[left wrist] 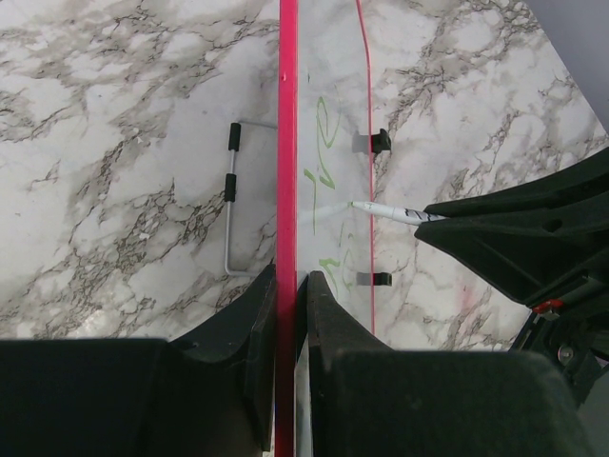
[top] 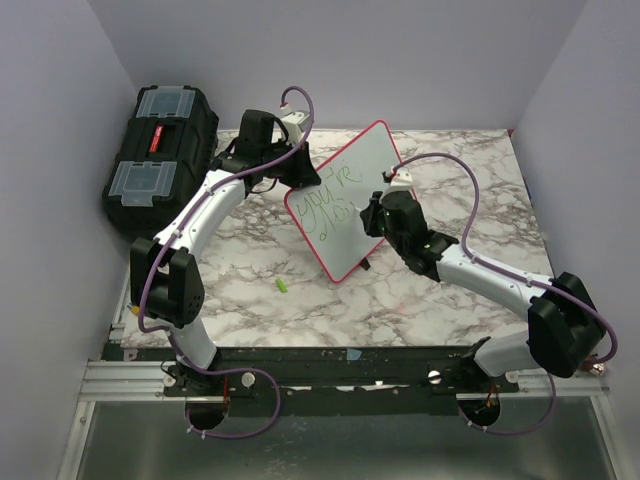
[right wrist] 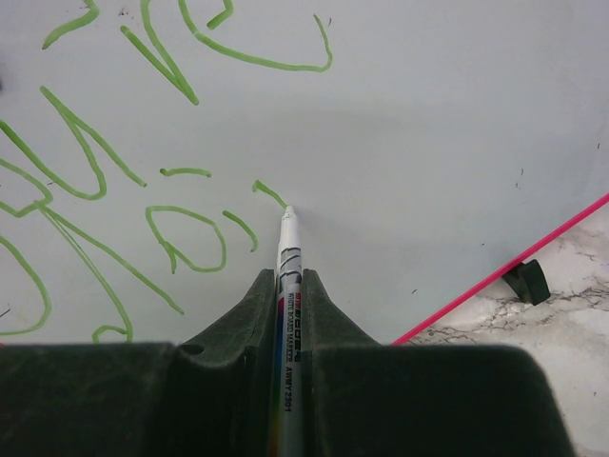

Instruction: Write a sentence on the whiteboard

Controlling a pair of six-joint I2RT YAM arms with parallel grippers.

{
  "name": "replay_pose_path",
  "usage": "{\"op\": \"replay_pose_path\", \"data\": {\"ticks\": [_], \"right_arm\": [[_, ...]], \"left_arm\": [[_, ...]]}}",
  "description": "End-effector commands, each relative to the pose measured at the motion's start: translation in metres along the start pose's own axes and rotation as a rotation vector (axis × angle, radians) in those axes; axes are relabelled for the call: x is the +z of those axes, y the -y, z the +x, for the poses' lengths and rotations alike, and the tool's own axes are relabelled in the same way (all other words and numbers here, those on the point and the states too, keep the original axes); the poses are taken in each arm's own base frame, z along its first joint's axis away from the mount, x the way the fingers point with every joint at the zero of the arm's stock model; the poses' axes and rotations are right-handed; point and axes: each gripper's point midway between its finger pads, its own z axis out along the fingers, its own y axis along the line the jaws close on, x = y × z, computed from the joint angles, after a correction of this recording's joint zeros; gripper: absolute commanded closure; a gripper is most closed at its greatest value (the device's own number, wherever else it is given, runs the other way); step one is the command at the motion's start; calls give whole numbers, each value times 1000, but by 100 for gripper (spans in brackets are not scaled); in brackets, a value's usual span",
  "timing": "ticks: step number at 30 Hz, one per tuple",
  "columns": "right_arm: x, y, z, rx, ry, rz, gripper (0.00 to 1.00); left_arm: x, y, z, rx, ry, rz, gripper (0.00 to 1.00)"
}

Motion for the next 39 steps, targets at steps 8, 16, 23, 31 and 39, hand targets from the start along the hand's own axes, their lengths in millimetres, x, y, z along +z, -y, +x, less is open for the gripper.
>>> {"op": "replay_pose_path", "data": {"ticks": [8, 16, 23, 31, 39], "right_arm": [[5, -19, -24, 17, 28, -47, 99], [16, -15, -29, 24, 23, 6, 99], [18, -6, -26, 34, 12, 34, 99], [18, 4, -14, 35, -20, 58, 99], [14, 7, 2, 35, -57, 41, 99]], "left_arm": [[5, 10, 35, 15, -107, 33, 100], [3, 10, 35, 16, -107, 29, 100], [5, 10, 35, 14, -109, 32, 100], [5, 10, 34, 16, -107, 32, 100], [5, 10, 34, 15, -107, 32, 100]]}}
